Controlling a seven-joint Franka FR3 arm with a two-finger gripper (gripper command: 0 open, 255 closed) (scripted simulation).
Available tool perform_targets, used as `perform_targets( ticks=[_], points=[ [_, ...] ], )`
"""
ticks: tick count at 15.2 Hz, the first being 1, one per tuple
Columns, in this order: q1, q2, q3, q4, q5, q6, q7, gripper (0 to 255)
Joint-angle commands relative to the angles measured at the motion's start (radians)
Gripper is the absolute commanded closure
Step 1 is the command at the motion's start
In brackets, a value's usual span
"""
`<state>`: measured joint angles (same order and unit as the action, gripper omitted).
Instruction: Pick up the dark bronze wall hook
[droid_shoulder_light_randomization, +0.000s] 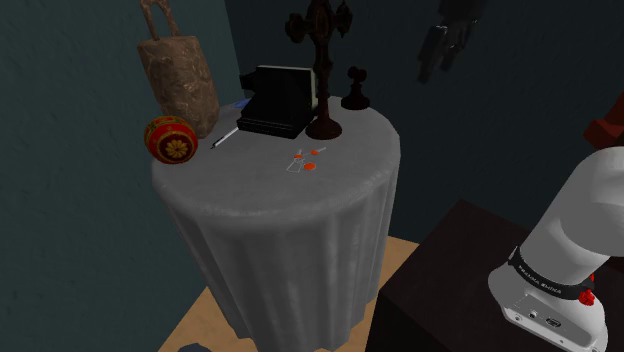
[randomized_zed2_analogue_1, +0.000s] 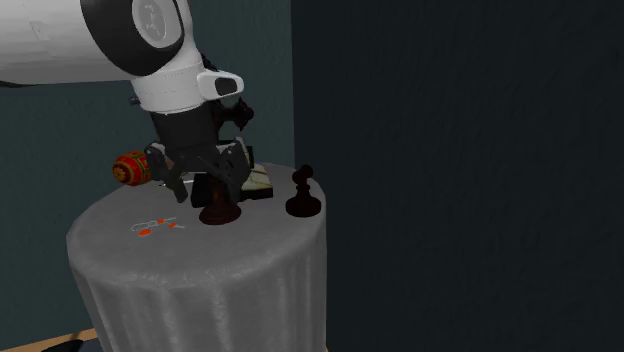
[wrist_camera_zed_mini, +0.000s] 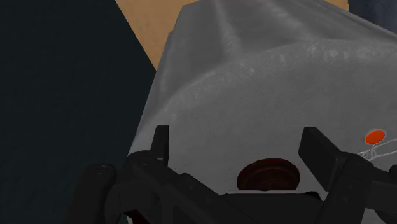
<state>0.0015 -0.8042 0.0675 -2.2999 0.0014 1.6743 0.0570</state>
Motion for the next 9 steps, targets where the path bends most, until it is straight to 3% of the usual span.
perform_targets(
  ticks=[1,9],
  points=[
    [0.000,0.000,0.000,0.000,0.000,0.000,0.000,0],
    [-0.024,0.342,-0.064,0.234,-0.023,0.046,-0.085,0]
  ],
)
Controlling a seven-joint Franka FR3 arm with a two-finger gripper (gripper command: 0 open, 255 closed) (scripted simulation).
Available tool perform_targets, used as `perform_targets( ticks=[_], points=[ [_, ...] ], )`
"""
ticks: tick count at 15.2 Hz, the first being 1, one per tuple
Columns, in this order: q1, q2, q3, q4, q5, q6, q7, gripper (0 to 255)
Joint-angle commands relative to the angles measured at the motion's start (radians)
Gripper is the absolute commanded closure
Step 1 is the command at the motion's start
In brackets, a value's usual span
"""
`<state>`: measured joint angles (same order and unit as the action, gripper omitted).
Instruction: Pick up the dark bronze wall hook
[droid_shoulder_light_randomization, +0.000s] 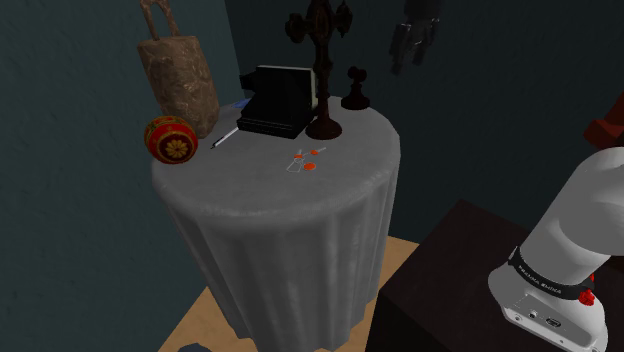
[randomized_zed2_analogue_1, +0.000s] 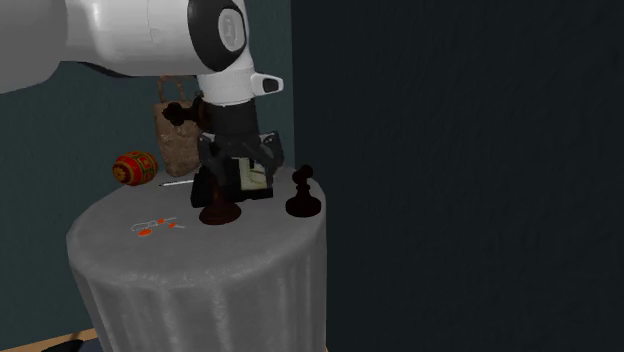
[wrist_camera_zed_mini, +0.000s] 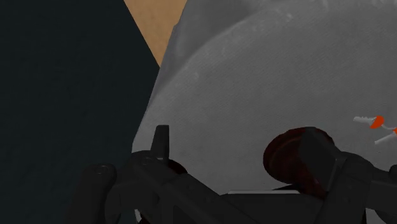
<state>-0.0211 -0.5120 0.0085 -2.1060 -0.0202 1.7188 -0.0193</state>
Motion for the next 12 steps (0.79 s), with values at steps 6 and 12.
perform_targets(
  ticks=[6,12],
  points=[
    [-0.014,0.312,-0.044,0.274,0.003,-0.016,-0.069,0],
    [-0.034,0.592,-0.070,0.577,0.021,-0.087,-0.127,0]
  ],
)
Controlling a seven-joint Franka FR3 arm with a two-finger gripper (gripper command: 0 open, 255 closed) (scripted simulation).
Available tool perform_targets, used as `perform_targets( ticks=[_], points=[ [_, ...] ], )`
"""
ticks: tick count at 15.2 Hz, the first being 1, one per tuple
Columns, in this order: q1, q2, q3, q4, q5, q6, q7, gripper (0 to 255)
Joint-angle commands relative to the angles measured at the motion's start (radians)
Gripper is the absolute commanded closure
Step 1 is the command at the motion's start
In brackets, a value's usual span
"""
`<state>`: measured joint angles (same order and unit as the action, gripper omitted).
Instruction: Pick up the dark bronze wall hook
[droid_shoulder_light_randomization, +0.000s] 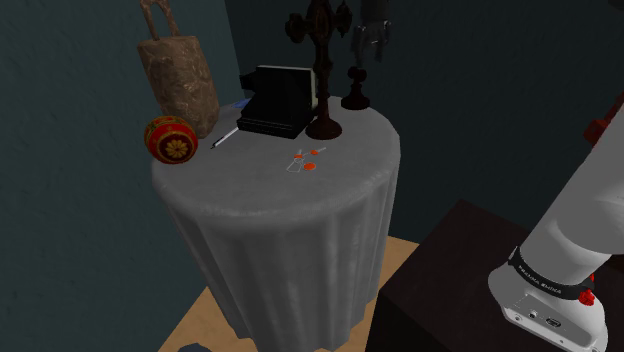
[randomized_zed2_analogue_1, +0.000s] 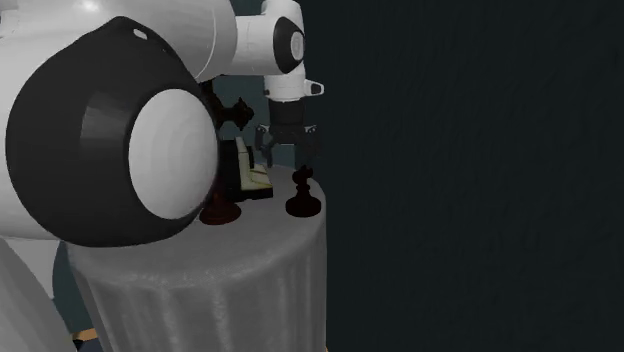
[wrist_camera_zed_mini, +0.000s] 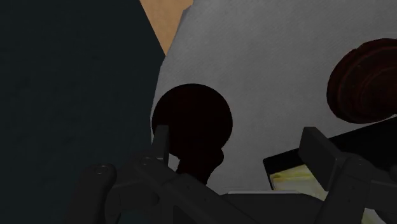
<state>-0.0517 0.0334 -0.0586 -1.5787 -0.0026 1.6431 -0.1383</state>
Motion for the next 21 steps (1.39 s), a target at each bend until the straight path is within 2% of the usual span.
perform_targets(
  ticks=[1,6,13,15,16,21],
  points=[
    [-0.007,0.097,-0.006,0.110,0.008,-0.030,-0.018,0],
    [-0.035,0.362,-0.015,0.460,0.029,-0.152,-0.054,0],
    [-0.031,0.326,-0.014,0.310,0.026,-0.037,-0.054,0],
    [-0.031,0.324,-0.014,0.299,0.026,-0.028,-0.054,0],
    [-0.030,0.321,-0.013,0.295,0.026,-0.028,-0.053,255],
    [-0.031,0.322,-0.014,0.298,0.026,-0.030,-0.054,255]
  ],
)
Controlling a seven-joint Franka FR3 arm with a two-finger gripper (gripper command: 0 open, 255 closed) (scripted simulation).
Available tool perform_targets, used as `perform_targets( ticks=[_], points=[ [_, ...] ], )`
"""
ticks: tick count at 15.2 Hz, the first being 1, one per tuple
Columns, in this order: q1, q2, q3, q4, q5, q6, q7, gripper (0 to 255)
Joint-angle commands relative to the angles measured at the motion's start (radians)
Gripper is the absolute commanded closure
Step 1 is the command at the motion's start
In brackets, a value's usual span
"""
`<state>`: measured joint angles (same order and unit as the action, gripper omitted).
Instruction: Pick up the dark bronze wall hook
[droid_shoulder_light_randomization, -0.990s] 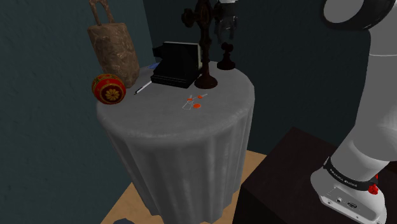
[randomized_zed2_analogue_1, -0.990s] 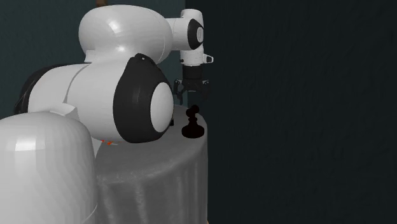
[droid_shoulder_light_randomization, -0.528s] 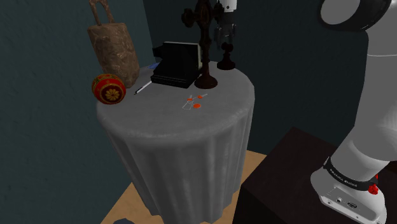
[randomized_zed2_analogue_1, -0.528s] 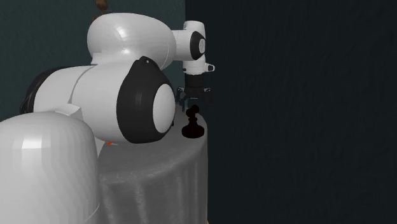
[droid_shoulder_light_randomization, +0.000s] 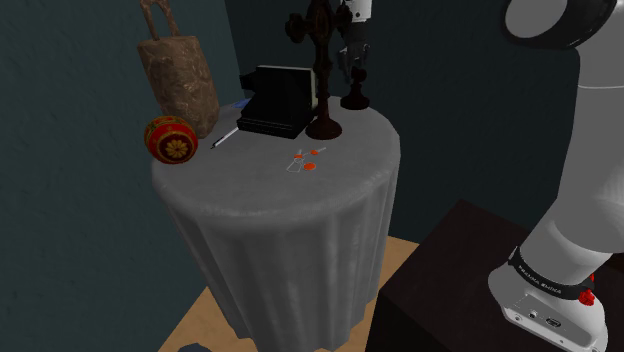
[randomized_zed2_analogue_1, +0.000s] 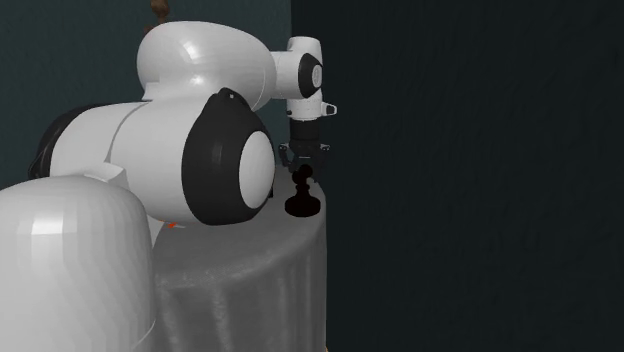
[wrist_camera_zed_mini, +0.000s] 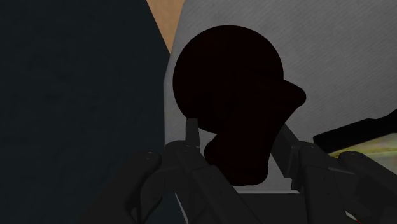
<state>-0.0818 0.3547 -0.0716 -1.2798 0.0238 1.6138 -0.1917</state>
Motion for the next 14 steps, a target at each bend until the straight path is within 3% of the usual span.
perform_targets(
  ticks=[1,4,14],
  points=[
    [0.000,0.000,-0.001,-0.002,-0.001,0.000,0.000,255],
    [-0.001,0.003,-0.001,0.000,0.000,0.001,0.000,255],
    [-0.007,0.060,-0.001,0.225,0.004,-0.167,-0.001,255]
  ],
)
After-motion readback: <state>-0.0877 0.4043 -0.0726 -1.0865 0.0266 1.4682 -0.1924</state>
